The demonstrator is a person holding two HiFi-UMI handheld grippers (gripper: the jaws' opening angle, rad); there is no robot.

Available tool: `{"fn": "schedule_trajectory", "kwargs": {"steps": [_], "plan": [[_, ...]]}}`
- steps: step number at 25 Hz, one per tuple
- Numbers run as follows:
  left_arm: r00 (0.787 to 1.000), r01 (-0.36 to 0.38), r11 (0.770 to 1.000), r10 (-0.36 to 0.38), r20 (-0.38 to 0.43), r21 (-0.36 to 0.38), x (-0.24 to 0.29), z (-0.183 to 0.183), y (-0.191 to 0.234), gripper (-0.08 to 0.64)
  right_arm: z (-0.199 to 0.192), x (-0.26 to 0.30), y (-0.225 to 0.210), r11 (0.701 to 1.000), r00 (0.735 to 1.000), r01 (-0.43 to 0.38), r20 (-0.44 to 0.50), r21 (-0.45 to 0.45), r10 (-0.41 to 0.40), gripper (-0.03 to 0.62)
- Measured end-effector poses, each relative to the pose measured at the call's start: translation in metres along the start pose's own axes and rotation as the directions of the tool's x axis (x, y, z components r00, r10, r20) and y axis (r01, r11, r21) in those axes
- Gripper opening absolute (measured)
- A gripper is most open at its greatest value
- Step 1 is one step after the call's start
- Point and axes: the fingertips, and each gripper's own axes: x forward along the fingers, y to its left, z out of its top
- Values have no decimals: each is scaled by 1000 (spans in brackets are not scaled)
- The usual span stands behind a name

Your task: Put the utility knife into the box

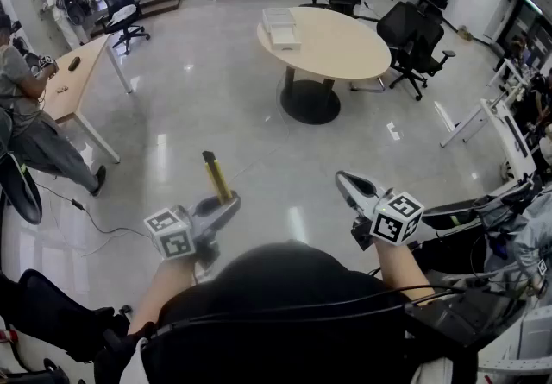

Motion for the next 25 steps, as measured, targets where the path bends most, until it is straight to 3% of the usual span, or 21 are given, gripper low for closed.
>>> {"fn": "schedule_trajectory", "kwargs": {"steps": [14,22,25], "plan": [[999,33,999,-33,11,-11,5,-6,6,67,6,-2,-3,1000,1000,-4,10,6,4,14],[999,31,999,-32,-28,-22,35,-12,9,67,0,-15,-31,999,999,19,27,28,-19,14],[998,41,999,-42,-46,-19,76,-14,3,67,8,-34,-69,998,999,24,40,49,-26,14]]}}
